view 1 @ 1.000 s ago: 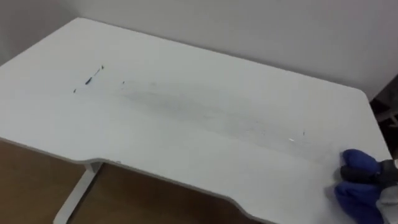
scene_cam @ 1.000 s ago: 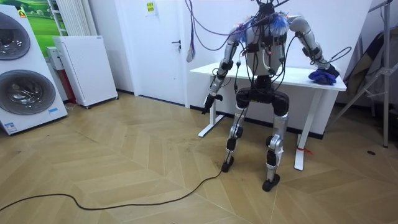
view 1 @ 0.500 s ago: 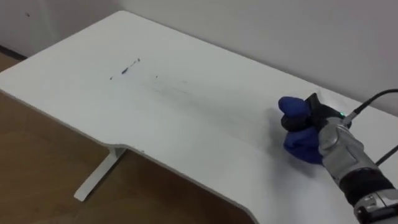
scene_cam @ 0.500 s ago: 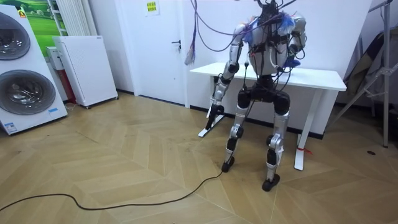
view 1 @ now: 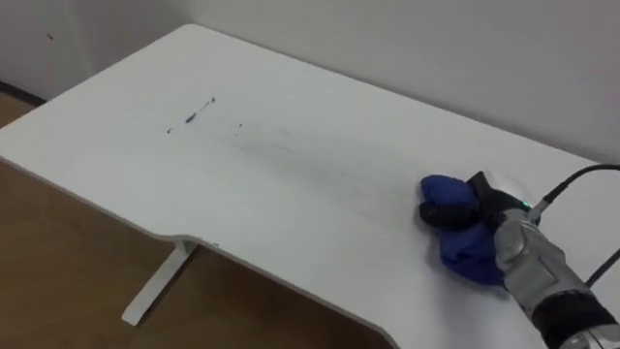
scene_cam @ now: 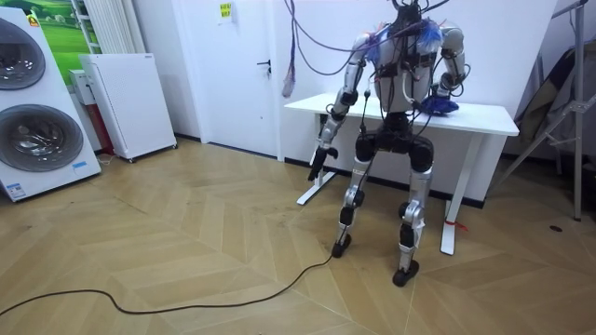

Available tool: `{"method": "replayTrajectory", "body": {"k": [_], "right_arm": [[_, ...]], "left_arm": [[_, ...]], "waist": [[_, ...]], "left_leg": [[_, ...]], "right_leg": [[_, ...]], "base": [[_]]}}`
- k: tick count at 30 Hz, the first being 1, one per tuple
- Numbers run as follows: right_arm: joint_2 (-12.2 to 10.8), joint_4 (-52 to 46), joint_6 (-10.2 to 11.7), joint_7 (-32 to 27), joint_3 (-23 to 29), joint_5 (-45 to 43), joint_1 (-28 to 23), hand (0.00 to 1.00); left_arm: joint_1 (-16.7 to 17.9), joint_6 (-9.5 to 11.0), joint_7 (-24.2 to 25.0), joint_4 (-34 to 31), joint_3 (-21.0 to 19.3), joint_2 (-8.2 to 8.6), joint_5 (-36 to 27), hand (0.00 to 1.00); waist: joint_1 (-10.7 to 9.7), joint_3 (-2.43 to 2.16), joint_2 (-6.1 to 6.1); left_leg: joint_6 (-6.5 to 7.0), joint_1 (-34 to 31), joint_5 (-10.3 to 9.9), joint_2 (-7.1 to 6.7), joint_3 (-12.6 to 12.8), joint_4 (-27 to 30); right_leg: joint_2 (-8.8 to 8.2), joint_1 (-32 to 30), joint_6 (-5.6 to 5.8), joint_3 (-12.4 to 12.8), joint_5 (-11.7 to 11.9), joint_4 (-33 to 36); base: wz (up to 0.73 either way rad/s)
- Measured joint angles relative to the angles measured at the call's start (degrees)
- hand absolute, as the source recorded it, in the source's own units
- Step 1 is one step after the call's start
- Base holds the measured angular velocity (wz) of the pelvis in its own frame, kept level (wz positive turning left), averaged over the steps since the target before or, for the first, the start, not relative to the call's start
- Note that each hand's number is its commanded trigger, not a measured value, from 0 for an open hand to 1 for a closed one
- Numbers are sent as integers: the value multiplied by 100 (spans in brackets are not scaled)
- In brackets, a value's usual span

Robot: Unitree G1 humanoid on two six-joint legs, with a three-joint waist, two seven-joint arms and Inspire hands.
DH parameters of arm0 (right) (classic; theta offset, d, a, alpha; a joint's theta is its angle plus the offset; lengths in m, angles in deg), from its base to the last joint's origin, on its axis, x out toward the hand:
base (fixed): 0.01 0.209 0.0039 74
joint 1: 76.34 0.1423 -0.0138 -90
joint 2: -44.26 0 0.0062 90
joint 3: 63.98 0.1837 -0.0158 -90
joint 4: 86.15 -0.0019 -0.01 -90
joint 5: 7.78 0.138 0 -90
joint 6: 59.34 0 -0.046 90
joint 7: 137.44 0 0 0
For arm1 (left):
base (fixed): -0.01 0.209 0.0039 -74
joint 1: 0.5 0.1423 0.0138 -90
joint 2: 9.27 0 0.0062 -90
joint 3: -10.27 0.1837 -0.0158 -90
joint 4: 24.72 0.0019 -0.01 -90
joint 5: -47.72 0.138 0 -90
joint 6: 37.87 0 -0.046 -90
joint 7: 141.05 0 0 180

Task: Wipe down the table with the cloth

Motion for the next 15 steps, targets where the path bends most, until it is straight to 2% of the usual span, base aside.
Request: {"method": "replayTrajectory", "body": {"k": [2, 4, 7, 12, 13, 14, 15], "right_arm": [[4, -188, 71, -58, 38, 2, -212, 0], [4, -337, 100, -124, 40, 2, -356, 0], [4, -442, 273, -176, 191, 84, -506, 0], [7, -946, 270, -192, 364, 175, -759, 0], [7, -1097, 270, -193, 420, 182, -837, 0], [0, -1127, 290, -214, 422, 165, -854, 0], [-2, -1149, 302, -243, 423, 159, -874, 0]], "left_arm": [[-96, 105, -23, -23, 86, -7, 3, 0], [-153, 119, -26, -32, 252, -1, 2, 0], [-242, 135, -48, -119, 346, 35, 2, 0], [-252, 151, -119, -495, 345, 92, 3, 0], [-255, 165, -128, -566, 347, 96, 7, 0], [-256, 198, -159, -574, 355, 101, 6, 0], [-256, 206, -174, -574, 368, 108, 3, 0]], "waist": [[-184, -7, 1], [-387, -4, 2], [-480, -3, -3], [-597, -11, -1], [-617, -8, 9], [-652, 13, 39], [-698, 13, 38]], "left_leg": [[14, -8, 9, -46, -3, 0], [21, -1, 12, -84, 6, 41], [21, -20, 12, -83, 9, 47], [21, -149, 12, -81, 33, 86], [22, -181, 13, -82, 34, 88], [24, -185, 14, -81, 33, 86], [24, -184, 14, -81, 33, 86]], "right_leg": [[-6, 41, 15, 189, -40, 4], [-10, 87, 32, 297, -53, -36], [-1, 69, 31, 339, -53, -50], [14, -75, 26, 472, -50, -35], [29, -94, 25, 561, -50, -39], [38, -95, 25, 583, -50, -44], [39, -94, 25, 582, -50, -46]], "base": [[4], [13], [2], [-1], [0], [0], [0]]}}
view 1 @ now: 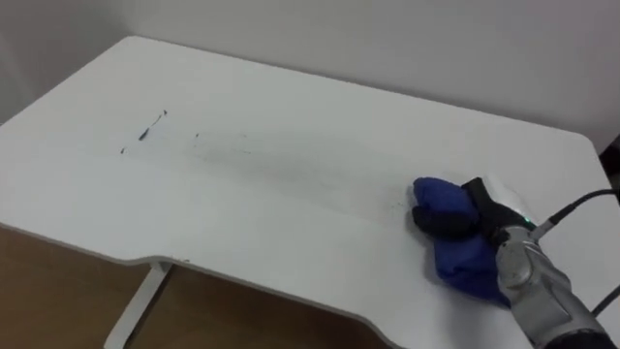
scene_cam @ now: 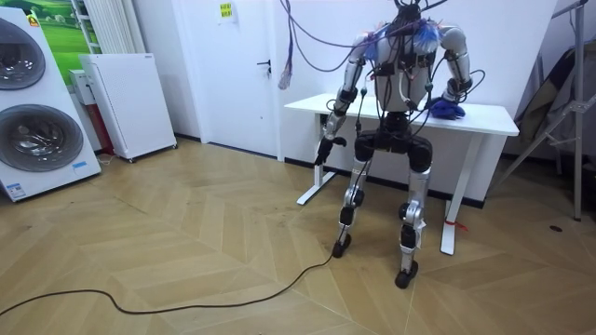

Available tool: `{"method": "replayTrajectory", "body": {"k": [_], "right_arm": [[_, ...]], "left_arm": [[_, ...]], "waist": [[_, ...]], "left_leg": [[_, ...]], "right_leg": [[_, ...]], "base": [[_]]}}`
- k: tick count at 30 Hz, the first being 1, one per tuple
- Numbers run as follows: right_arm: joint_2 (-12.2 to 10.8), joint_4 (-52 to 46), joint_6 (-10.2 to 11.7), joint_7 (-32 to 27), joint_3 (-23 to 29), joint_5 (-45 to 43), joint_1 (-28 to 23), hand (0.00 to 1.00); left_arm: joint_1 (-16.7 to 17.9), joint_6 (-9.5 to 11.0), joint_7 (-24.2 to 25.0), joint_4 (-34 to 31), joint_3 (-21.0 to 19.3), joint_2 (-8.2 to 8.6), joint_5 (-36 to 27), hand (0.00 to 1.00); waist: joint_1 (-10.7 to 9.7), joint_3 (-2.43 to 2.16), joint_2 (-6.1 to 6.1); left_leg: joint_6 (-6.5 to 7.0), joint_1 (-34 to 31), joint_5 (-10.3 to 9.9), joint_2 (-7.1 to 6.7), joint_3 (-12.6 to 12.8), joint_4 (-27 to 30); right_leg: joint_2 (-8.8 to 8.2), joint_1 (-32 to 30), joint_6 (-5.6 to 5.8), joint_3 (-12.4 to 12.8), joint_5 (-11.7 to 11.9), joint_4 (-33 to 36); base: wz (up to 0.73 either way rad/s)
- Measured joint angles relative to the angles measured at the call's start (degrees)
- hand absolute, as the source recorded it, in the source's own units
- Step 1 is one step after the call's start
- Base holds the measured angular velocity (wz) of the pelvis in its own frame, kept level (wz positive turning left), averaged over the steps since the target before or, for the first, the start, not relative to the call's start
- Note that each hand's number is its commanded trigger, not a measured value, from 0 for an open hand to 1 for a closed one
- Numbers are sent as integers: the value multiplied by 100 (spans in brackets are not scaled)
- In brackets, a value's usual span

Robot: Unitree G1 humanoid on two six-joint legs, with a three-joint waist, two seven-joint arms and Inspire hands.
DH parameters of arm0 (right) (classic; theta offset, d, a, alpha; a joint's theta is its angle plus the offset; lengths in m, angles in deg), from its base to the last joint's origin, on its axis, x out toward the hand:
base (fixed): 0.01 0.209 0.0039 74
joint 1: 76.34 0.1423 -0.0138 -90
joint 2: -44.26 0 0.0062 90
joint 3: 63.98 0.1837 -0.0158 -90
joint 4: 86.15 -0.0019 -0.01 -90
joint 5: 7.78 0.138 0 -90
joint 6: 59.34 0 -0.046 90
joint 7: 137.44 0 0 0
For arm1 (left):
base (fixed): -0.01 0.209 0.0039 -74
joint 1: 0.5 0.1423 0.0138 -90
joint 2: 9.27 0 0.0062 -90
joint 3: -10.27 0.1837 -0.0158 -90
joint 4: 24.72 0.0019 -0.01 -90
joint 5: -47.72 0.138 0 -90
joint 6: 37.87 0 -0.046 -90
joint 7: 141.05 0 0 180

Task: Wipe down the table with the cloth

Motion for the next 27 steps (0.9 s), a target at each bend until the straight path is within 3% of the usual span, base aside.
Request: {"method": "replayTrajectory", "body": {"k": [7, 8, 9, 10, 15, 21, 23, 24, 25, 27], "right_arm": [[-2, -660, 98, -354, 12, -188, -527, 0], [-2, -739, 91, -379, 12, -189, -578, 35], [0, -802, 87, -379, 12, -189, -609, 81], [-1, -928, 91, -378, 9, -187, -682, 100], [0, -1098, 91, -368, 13, -188, -737, 100], [0, -1112, 109, -334, 20, -210, -737, 100], [0, -1113, 111, -305, 22, -209, -738, 61], [0, -1113, 111, -305, 22, -209, -738, 8], [0, -1113, 112, -305, 23, -209, -746, 0], [0, -1113, 111, -306, 22, -214, -768, 0]], "left_arm": [[-51, 5, -132, -3, 214, 64, -4, 0], [-67, 7, -170, -3, 239, 83, -4, 0], [-77, 11, -190, -3, 242, 91, -5, 0], [-109, 13, -208, -3, 243, 92, -5, 0], [-194, 54, -239, -7, 246, 102, -12, 0], [-376, 256, -238, -21, 216, 163, -20, 0], [-422, 304, -238, -47, 184, 158, -131, 0], [-434, 317, -238, -47, 184, 159, -160, 0], [-445, 344, -238, -47, 185, 161, -221, 0], [-461, 369, -239, -47, 187, 161, -268, 0]], "waist": [[-115, 4, 27], [-120, -3, 32], [-123, -3, 36], [-133, 1, 45], [-252, -10, 101], [-266, -9, 107], [-304, 13, 81], [-325, 19, 76], [-350, 23, 72], [-353, 24, 67]], "left_leg": [[0, -91, 0, 3, 118, 8], [2, -91, 1, 8, 208, 17], [2, -91, 1, 11, 248, 22], [2, -90, 1, 21, 310, 29], [4, -89, 2, 33, 418, 31], [11, -129, 6, 50, 597, 31], [12, -133, 6, 49, 604, 32], [12, -136, 6, 49, 604, 32], [13, -139, 6, 49, 611, 32], [14, -149, 5, 49, 620, 30]], "right_leg": [[2, -23, 0, -10, 0, -81], [-8, -21, 0, -3, 0, -80], [-10, -21, 0, -1, 0, -81], [-9, -20, 0, -1, 1, -80], [-15, -27, 0, 9, 1, -77], [-29, -196, 0, 157, 1, 18], [-32, -199, 0, 157, 1, 18], [-32, -200, 0, 157, 0, 17], [-32, -205, 0, 157, 0, 14], [-32, -229, 0, 171, 0, 15]], "base": [[2], [-3], [-4], [0], [-1], [-13], [0], [0], [0], [-4]]}}
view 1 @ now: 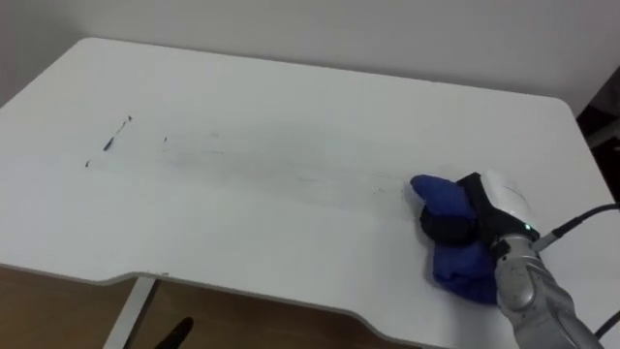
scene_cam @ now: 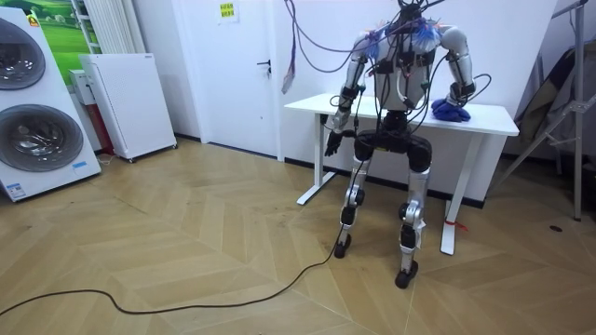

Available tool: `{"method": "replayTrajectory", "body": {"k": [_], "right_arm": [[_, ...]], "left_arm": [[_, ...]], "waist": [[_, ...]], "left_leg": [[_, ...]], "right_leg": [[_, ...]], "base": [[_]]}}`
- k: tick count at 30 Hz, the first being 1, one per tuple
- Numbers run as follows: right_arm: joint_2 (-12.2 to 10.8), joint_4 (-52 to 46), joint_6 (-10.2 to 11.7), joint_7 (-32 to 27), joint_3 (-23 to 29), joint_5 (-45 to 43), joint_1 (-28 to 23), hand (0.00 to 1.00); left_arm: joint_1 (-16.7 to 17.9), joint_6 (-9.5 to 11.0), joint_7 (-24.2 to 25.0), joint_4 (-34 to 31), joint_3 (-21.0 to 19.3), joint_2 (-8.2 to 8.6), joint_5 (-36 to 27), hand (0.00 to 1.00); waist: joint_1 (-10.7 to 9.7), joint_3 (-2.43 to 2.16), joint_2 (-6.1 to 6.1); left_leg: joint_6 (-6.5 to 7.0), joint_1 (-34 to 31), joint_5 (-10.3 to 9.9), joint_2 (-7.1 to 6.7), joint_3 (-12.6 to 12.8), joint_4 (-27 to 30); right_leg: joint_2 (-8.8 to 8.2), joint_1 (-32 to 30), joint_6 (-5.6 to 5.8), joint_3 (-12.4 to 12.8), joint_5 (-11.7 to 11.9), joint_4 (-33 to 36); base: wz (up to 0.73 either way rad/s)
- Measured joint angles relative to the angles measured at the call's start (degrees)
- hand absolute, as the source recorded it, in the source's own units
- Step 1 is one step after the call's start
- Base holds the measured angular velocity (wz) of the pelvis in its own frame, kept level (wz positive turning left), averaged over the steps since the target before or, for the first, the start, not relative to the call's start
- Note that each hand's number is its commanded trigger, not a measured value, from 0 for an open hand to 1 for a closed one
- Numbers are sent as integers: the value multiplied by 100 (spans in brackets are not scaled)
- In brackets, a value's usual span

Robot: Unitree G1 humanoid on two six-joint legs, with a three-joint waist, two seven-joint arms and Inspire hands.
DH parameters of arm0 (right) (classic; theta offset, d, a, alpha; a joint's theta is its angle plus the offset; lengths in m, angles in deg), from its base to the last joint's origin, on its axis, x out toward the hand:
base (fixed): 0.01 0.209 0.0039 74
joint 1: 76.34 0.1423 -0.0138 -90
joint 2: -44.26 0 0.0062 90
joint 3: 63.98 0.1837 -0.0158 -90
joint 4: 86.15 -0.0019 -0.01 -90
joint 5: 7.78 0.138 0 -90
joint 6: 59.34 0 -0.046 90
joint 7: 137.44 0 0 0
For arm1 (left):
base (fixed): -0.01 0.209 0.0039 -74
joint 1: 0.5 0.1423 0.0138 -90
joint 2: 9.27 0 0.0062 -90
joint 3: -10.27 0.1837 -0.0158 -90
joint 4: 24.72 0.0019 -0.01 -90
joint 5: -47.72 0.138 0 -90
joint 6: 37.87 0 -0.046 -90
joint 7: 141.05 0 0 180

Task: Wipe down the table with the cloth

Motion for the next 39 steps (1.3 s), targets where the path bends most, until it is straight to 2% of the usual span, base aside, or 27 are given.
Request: {"method": "replayTrajectory", "body": {"k": [15, 22, 23, 24, 28, 30, 31, 39], "right_arm": [[0, -73, 60, -266, 61, -50, 0, 0], [24, -405, 91, -334, 793, -151, 51, 0], [32, -428, 113, -345, 921, -151, 80, 54], [33, -478, 113, -349, 988, -151, 84, 62], [53, -867, 246, -505, 1378, -140, 121, 58], [80, -868, 262, -570, 1421, -69, 208, 11], [96, -868, 262, -571, 1468, 4, 239, 0], [187, -852, 232, -584, 1585, 324, 238, 0]], "left_arm": [[-2, 41, -110, 5, -3, -3, -380, 0], [-4, 41, -107, 2, -18, -6, -396, 0], [-5, 51, -107, -3, -20, -15, -402, 0], [-5, 65, -103, -2, -26, -21, -399, 0], [-1, 136, -54, 16, -209, -50, -398, 0], [13, 138, -53, 42, -219, -74, -398, 0], [15, 136, -50, 42, -221, -73, -398, 0], [11, 124, -49, 47, -229, -74, -392, 0]], "waist": [[13, 2, -3], [-6, 4, -48], [-25, 5, -59], [-29, 7, -64], [-121, 19, -91], [-152, 19, -97], [-166, 19, -98], [-169, 19, -74]], "left_leg": [[6, 30, 4, 0, 9, -90], [14, -53, 10, 0, 8, -90], [14, -54, 10, 0, 6, -89], [14, -59, 10, -1, 5, -89], [14, -65, 10, -5, 5, -92], [14, -62, 10, -5, 5, -93], [14, -62, 10, -5, 5, -93], [14, -58, 10, -3, 7, -87]], "right_leg": [[6, -89, -2, 106, 2, 9], [6, -187, -2, 124, 2, 32], [6, -187, -2, 122, 2, 25], [6, -187, -2, 120, 2, 16], [7, -181, -1, 119, 2, 6], [7, -181, -1, 121, 2, 7], [7, -183, -1, 121, 2, 7], [11, -185, -2, 111, 2, 8]], "base": [[-4], [-1], [0], [0], [0], [0], [0], [0]]}}
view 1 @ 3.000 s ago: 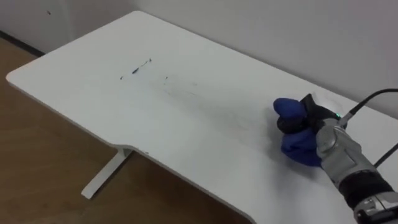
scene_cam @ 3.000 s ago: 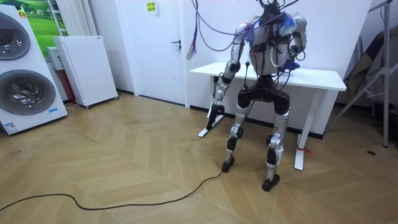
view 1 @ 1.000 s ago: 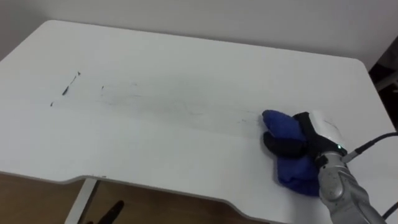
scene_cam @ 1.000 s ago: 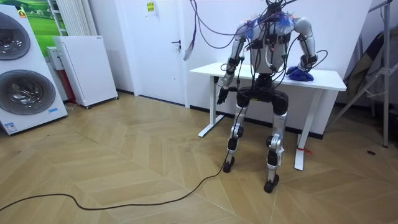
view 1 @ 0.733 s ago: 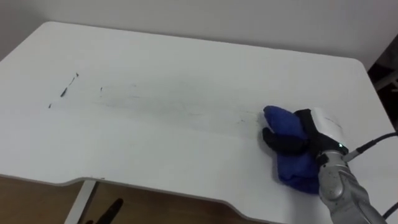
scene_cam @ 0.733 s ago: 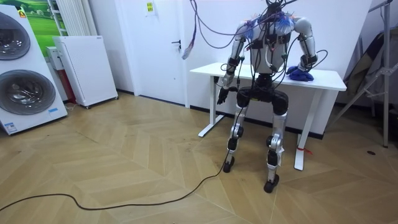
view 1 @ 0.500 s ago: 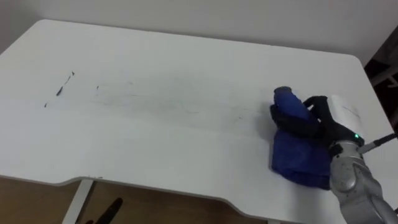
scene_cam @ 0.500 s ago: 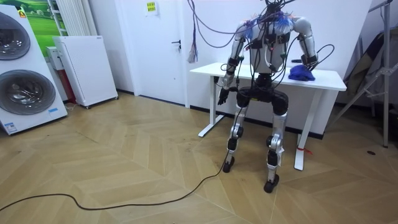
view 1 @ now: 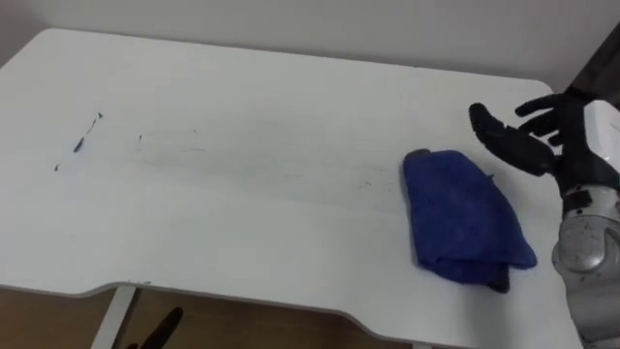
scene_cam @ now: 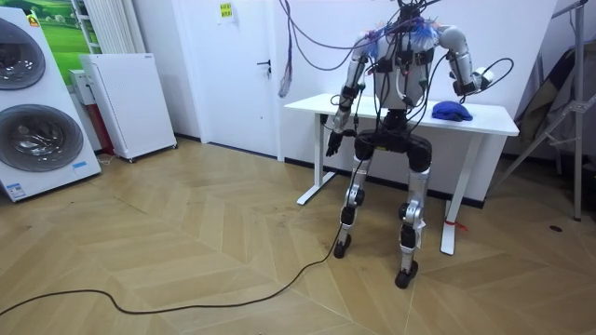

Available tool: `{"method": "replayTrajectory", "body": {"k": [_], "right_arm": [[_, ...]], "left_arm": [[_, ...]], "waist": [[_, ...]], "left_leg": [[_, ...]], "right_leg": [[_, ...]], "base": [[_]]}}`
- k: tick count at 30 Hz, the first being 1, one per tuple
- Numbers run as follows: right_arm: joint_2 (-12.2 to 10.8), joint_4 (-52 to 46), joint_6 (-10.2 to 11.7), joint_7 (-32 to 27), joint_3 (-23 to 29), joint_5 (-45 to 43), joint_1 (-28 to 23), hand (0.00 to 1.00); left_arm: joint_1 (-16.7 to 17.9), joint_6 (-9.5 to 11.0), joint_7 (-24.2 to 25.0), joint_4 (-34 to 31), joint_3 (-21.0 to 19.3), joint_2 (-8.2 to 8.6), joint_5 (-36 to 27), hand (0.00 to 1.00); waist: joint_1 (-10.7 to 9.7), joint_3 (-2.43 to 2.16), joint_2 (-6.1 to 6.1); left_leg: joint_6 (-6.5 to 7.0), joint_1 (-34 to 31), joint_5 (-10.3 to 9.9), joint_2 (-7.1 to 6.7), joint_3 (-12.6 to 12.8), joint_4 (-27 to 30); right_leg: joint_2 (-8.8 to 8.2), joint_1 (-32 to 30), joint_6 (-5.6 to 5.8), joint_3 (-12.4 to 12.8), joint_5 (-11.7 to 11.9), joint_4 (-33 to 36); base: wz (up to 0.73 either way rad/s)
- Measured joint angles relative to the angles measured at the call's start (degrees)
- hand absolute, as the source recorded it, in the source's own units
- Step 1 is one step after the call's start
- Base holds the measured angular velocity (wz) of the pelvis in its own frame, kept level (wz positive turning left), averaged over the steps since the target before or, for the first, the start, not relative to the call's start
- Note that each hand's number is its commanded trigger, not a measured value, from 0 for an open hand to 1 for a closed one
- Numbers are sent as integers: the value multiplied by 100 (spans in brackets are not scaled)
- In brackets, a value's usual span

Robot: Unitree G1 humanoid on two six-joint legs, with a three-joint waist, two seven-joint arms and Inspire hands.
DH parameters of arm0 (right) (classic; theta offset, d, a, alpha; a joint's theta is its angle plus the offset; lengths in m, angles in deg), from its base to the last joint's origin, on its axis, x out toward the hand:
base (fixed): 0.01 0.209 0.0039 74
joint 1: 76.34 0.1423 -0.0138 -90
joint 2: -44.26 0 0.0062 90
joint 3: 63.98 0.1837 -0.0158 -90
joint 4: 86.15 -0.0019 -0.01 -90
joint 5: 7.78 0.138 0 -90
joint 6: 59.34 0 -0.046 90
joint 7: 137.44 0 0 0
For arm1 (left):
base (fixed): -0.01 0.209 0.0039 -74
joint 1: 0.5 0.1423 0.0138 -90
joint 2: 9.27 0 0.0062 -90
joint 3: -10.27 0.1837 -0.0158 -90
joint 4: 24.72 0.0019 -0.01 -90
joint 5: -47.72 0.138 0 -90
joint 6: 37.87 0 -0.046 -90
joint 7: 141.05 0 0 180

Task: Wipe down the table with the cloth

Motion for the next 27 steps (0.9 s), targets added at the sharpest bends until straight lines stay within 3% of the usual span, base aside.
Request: {"method": "replayTrajectory", "body": {"k": [4, 9, 15, 16, 17, 21, 23, 27], "right_arm": [[-1, 13, 9, -194, 88, 454, -11, 0], [1, 339, 51, -479, 659, 663, -43, 0], [131, 773, 63, -1010, 1503, 1454, -291, 0], [192, 881, 69, -1119, 1682, 1712, -389, 0], [265, 1106, 77, -1208, 1836, 1994, -477, 0], [316, 2002, 128, -1343, 2201, 2755, -955, 0], [290, 2543, 129, -1364, 2496, 3521, -1248, 0], [290, 3470, 131, -1366, 2790, 4125, -1426, 0]], "left_arm": [[7, 0, 0, 86, -11, -3, 1, 0], [136, 1, -16, 95, -337, -1, 50, 0], [459, 1, -58, 84, -740, -36, 53, 0], [519, -3, -58, 78, -874, -42, 48, 0], [559, -2, -58, 77, -969, -54, 45, 0], [625, 0, -69, 77, -1139, -92, 58, 0], [689, 3, -70, 79, -1187, -106, 64, 0], [726, 3, -69, 50, -1342, -136, 59, 0]], "waist": [[-28, -4, 20], [-59, -5, 29], [-334, -17, 46], [-384, -21, 49], [-419, -24, 42], [-523, -28, 14], [-562, -23, 32], [-725, -36, 86]], "left_leg": [[0, 4, 0, 0, -1, 10], [1, -4, -1, -1, 6, 16], [2, -8, -2, -1, 19, 8], [3, 2, -2, 2, 114, 13], [3, 10, -2, 4, 231, 15], [23, 32, -13, 6, 305, 16], [44, 39, -27, 5, 340, 15], [56, 83, -36, 6, 435, 16]], "right_leg": [[-2, 19, -1, -7, 1, 2], [-4, 10, -2, -6, 1, 4], [-4, 18, -1, 1, 1, -4], [-10, 11, -1, 19, 1, -3], [-23, 12, -1, 20, 1, -3], [-38, 11, 0, 19, 1, -6], [-42, 10, 1, 56, 0, -9], [-41, 7, 8, 208, -4, -11]], "base": [[0], [0], [0], [-8], [-9], [-6], [-7], [-10]]}}
